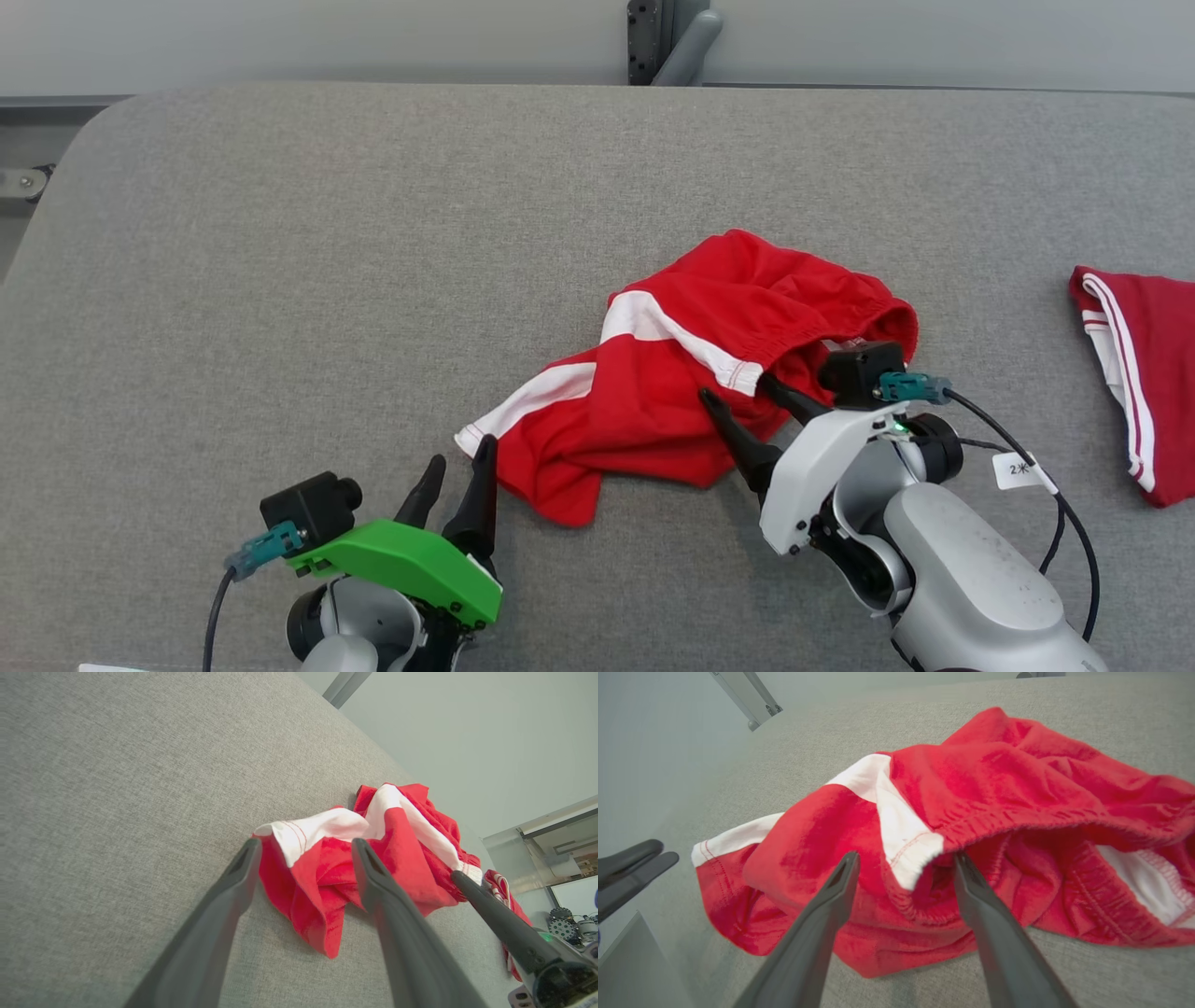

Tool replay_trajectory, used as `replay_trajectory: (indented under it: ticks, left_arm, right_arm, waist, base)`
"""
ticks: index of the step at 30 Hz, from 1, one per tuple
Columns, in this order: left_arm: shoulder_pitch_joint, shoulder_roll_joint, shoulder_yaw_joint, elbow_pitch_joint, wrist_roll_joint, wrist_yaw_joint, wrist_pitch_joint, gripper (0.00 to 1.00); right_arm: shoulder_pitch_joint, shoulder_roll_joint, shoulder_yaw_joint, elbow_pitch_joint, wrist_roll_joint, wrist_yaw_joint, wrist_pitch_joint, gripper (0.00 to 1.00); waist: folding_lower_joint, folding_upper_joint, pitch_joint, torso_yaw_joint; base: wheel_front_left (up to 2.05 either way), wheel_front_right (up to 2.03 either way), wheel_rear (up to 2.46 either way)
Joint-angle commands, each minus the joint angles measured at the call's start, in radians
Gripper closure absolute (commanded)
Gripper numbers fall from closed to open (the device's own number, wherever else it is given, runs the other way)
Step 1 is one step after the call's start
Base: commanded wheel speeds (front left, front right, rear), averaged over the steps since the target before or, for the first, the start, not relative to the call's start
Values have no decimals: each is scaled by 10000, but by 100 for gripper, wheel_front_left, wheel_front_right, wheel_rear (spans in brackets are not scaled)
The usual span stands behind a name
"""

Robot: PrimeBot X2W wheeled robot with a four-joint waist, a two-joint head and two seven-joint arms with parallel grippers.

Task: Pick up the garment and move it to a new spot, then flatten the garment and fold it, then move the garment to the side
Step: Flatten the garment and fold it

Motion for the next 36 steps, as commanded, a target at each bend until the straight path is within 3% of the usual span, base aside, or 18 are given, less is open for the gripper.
replay_trajectory:
  ticks: [1,7,9,13,22,28,34,36]
  left_arm:
    - [-155,94,-21,63,29,-45,51,0]
    - [-274,156,-20,277,-54,-112,132,0]
    - [-337,169,-52,408,-87,-131,201,0]
    - [-512,181,-85,609,-112,-190,247,0]
    - [-762,108,-115,948,-365,-291,295,0]
    - [-885,76,-247,1030,-433,-375,335,0]
    - [-1126,37,-75,1213,-924,-323,413,0]
    - [-1201,24,-65,1336,-1039,-354,461,13]
  right_arm:
    - [-48,-69,27,25,103,1,17,0]
    - [-64,-188,190,-128,439,1,63,0]
    - [-177,-207,167,-93,443,1,31,14]
    - [-285,-184,173,11,439,1,-18,22]
    - [-387,-137,336,179,517,1,-120,28]
    - [-417,-111,447,265,571,1,-156,40]
    - [-520,-107,562,341,642,1,-197,41]
    - [-534,-100,598,372,651,1,-213,42]
  waist:
    - [-1,0,41,51]
    - [-1,0,82,-41]
    - [-1,0,99,-64]
    - [-1,0,138,-72]
    - [-1,0,86,-62]
    - [-1,0,20,-96]
    - [-1,0,12,-139]
    - [-1,0,12,-171]
  base:
    - [0,0,0]
    - [0,0,0]
    - [0,0,0]
    - [0,0,0]
    - [0,0,0]
    - [0,0,0]
    - [0,0,0]
    - [0,0,0]
